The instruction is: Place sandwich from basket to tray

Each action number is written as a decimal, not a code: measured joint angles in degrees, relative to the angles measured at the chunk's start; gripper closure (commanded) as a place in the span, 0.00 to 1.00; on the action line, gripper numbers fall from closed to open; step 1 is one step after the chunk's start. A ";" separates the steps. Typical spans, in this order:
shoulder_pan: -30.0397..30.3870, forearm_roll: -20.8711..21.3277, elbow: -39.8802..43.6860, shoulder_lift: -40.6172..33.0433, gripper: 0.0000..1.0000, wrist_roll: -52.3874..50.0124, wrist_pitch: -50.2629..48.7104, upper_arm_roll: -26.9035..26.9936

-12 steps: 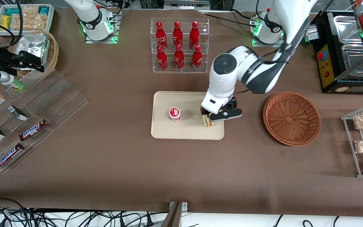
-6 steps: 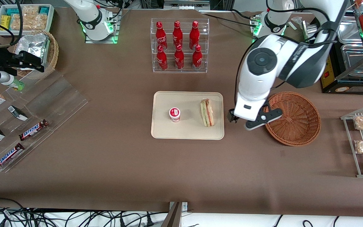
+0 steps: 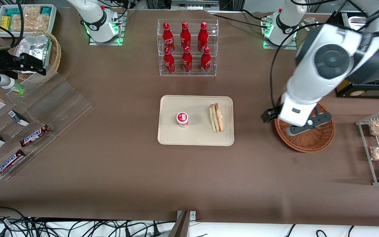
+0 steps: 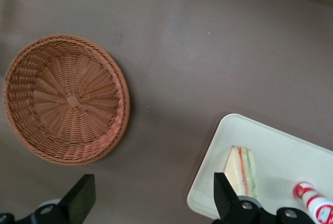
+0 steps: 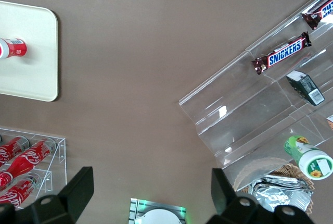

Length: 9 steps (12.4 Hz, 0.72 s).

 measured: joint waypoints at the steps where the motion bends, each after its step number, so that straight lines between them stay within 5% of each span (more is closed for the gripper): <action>1: 2.00 -1.79 0.00 -1.38 0.00 3.72 -1.28 0.07; 9: 3.69 -12.00 -2.74 -11.45 0.00 32.30 -8.28 15.12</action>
